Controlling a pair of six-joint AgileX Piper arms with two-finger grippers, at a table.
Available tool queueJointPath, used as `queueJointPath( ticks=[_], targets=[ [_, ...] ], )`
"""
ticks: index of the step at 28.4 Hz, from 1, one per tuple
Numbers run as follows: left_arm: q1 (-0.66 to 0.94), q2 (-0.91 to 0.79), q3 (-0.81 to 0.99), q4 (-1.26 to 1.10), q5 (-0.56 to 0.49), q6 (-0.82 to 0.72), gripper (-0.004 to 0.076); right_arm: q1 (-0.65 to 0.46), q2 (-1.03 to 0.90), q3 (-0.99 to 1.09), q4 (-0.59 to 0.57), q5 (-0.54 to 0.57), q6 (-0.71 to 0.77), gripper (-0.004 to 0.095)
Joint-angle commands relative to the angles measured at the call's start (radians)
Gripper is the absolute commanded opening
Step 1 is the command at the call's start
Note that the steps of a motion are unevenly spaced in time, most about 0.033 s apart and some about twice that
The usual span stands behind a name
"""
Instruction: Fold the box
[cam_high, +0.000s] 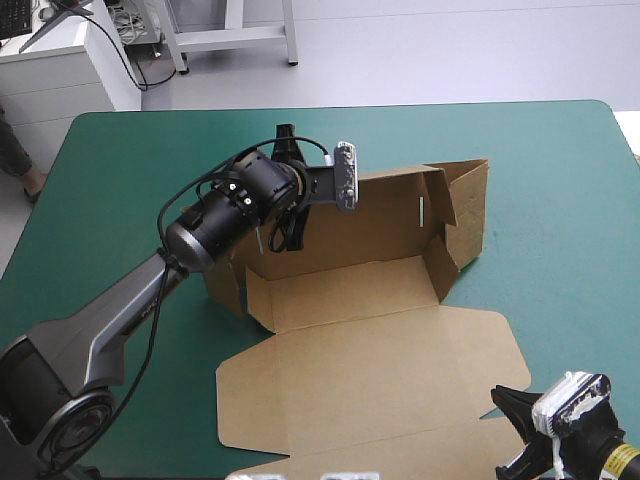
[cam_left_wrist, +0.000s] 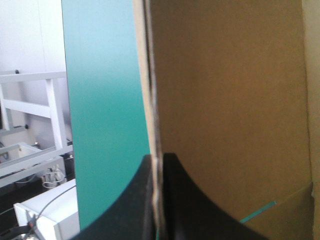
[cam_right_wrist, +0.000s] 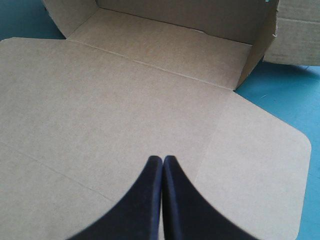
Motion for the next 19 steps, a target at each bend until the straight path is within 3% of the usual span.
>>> queueJointPath(
  ticks=[1, 5, 10, 14, 19],
  targets=[
    [-0.066, -0.079, 0.058, 0.097, -0.064, -0.028, -0.0008, -0.005, 0.013, -0.026, -0.028, -0.076, -0.007, -0.0018],
    [-0.113, -0.151, 0.214, 0.263, -0.178, -0.105, -0.0008, -0.005, 0.013, -0.026, -0.067, -0.076, 0.030, -0.0017],
    [-0.128, -0.221, 0.320, 0.342, -0.241, -0.125, -0.0008, -0.005, 0.013, -0.026, -0.097, -0.081, 0.068, -0.0017],
    [-0.126, -0.253, 0.344, 0.417, -0.305, -0.160, -0.0008, -0.005, 0.013, -0.021, -0.097, -0.092, 0.071, -0.0017],
    [-0.126, -0.252, 0.346, 0.430, -0.311, -0.206, -0.0008, -0.005, 0.013, -0.010, -0.097, -0.113, 0.071, -0.0017]
  ],
)
